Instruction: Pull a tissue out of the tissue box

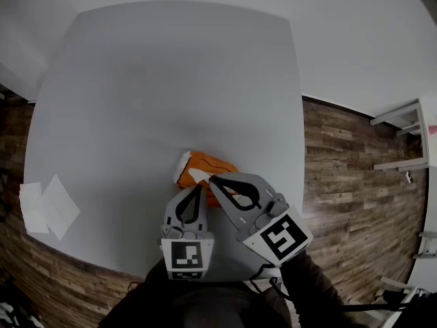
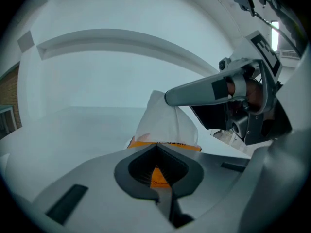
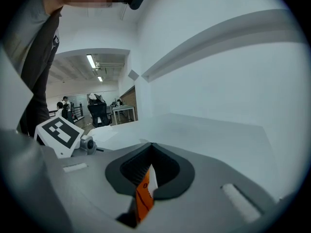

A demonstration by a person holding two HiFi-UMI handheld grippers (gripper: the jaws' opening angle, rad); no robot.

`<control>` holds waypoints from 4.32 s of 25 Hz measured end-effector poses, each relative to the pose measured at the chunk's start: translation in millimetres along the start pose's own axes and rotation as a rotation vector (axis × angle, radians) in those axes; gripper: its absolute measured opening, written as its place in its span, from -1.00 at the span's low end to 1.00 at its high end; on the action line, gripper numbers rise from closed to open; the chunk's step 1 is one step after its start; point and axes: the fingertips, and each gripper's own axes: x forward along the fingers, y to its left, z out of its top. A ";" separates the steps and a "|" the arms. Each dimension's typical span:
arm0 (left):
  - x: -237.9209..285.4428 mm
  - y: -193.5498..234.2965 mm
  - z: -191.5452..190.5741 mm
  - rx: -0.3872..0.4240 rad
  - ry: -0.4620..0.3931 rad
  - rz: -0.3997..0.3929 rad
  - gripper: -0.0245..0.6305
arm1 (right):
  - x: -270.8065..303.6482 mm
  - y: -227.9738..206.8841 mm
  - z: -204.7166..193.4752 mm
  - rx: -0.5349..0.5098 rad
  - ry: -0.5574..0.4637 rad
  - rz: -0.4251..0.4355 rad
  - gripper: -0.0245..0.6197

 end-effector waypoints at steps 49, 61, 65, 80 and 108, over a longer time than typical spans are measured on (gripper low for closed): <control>-132.2 -41.7 74.3 0.025 -0.233 0.112 -0.93 | -111.5 103.3 128.7 -0.120 -0.289 0.091 -0.92; -267.8 -48.1 64.6 -0.050 -0.288 0.176 -0.93 | -87.8 183.6 106.3 -0.148 -0.218 0.191 -0.92; -302.1 -18.1 62.0 -0.025 -0.296 0.191 -0.93 | -55.6 213.6 103.9 -0.145 -0.200 0.200 -0.92; -397.3 128.3 25.0 -0.001 -0.265 0.254 -0.93 | 75.8 282.2 87.7 -0.195 -0.143 0.118 -0.92; -414.9 191.1 -22.8 -0.011 -0.171 0.281 -0.93 | 165.8 367.3 -98.8 -0.234 0.209 0.242 -0.75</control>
